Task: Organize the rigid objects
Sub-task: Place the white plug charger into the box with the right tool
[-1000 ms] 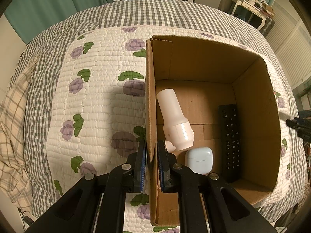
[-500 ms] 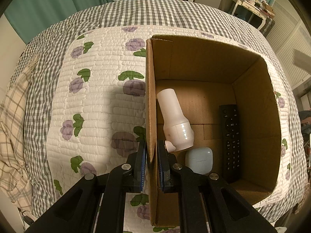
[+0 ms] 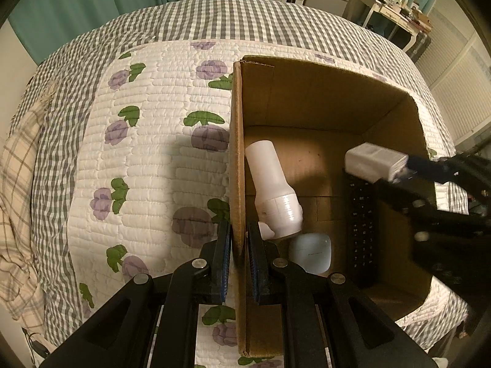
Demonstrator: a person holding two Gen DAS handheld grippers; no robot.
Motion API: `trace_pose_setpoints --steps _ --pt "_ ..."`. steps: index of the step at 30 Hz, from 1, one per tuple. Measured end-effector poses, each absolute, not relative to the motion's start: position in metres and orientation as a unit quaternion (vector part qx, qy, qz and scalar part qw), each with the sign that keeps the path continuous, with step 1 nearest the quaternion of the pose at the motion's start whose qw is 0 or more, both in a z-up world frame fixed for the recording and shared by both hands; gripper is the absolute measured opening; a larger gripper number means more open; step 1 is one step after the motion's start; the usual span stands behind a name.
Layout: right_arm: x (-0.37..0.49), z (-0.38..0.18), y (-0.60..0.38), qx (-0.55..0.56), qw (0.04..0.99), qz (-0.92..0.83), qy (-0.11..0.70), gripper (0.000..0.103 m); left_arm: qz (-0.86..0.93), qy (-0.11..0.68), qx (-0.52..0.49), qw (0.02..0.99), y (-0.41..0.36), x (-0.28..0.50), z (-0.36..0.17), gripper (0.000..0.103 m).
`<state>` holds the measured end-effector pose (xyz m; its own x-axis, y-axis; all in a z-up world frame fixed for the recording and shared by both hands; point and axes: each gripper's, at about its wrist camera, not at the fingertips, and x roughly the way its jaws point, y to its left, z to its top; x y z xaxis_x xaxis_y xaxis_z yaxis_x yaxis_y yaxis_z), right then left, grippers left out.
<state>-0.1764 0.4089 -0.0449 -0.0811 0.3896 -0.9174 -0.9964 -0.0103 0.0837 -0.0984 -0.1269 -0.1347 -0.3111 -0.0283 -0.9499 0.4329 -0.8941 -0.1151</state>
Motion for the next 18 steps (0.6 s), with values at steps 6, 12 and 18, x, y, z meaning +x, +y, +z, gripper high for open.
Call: trace_pose_setpoints --steps 6,12,18 --pt "-0.182 -0.052 0.41 -0.378 0.564 0.609 0.409 0.041 -0.788 0.185 0.569 0.145 -0.128 -0.098 -0.134 0.01" --pt "-0.185 -0.052 0.405 -0.374 0.57 0.609 0.405 0.041 -0.789 0.188 0.567 0.145 -0.128 -0.097 -0.132 0.01" --pt "-0.17 -0.017 0.386 -0.338 0.583 0.625 0.394 0.067 -0.79 0.188 0.566 0.146 -0.128 -0.096 -0.131 0.01"
